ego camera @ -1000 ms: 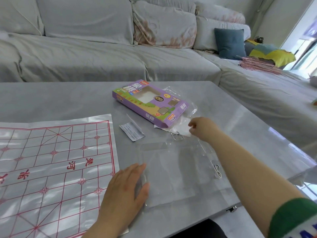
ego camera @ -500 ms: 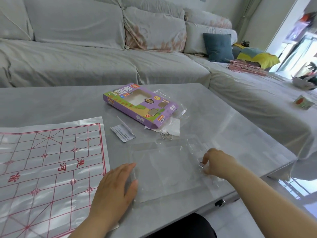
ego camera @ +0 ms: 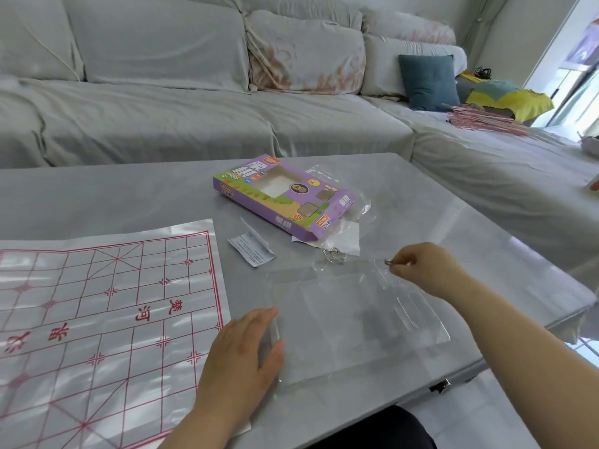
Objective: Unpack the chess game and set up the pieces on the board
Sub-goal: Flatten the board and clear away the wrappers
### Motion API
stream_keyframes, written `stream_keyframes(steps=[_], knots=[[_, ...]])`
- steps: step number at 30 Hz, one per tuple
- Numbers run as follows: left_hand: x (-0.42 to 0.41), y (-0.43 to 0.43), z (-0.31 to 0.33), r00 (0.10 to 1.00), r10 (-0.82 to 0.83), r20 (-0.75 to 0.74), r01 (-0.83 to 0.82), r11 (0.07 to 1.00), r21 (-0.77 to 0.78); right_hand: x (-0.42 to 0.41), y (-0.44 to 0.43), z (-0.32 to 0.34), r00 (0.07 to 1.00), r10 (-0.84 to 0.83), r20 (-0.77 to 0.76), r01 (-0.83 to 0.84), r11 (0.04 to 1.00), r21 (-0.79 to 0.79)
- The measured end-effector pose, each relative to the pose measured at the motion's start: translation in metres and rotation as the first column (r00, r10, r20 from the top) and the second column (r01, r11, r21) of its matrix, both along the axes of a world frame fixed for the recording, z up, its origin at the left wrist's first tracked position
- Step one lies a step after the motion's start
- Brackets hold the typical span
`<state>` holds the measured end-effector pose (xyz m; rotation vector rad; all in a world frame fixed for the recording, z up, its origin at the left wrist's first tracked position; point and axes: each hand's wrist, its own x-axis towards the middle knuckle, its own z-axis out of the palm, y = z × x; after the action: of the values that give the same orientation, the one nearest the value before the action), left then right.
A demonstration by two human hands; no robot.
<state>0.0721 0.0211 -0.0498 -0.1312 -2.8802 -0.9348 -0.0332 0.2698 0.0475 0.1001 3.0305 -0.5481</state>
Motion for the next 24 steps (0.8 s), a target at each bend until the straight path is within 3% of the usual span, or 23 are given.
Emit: stream_keyframes(steps=[5,9,13,16,17,19,21,24], knots=[[-0.001,0.001,-0.001,1.0,-0.003,-0.021,0.003,1.0,0.026,-0.042,-0.057,-0.011,0.996,0.052,-0.075,-0.059,0.994,-0.091],[-0.001,0.0,0.001,1.0,0.006,0.01,-0.006,1.0,0.003,-0.055,-0.081,-0.03,0.994,0.11,0.022,-0.111,0.994,0.017],[-0.003,-0.001,0.0,0.999,0.034,0.008,-0.034,0.999,0.001,-0.049,-0.074,-0.04,0.999,0.029,0.042,-0.024,0.994,-0.103],[-0.004,-0.001,0.001,0.998,0.016,-0.059,-0.018,0.999,-0.035,-0.034,-0.048,-0.034,0.999,-0.05,-0.007,0.05,0.998,-0.027],[-0.003,-0.001,0.004,1.0,0.017,-0.02,-0.018,1.0,-0.016,-0.026,-0.037,-0.031,0.995,-0.095,-0.018,0.095,0.995,-0.028],[-0.002,0.001,0.006,0.999,0.006,0.047,-0.005,1.0,-0.013,-0.011,-0.014,-0.029,0.976,-0.216,0.015,0.216,0.965,-0.15],[0.0,0.001,0.005,0.999,0.024,0.035,-0.023,0.999,-0.032,0.009,0.003,-0.029,0.94,-0.309,0.146,0.341,0.856,-0.388],[-0.004,0.002,0.009,0.996,-0.002,0.086,0.009,0.997,-0.076,0.031,0.019,-0.029,0.907,-0.24,0.345,0.413,0.665,-0.623]])
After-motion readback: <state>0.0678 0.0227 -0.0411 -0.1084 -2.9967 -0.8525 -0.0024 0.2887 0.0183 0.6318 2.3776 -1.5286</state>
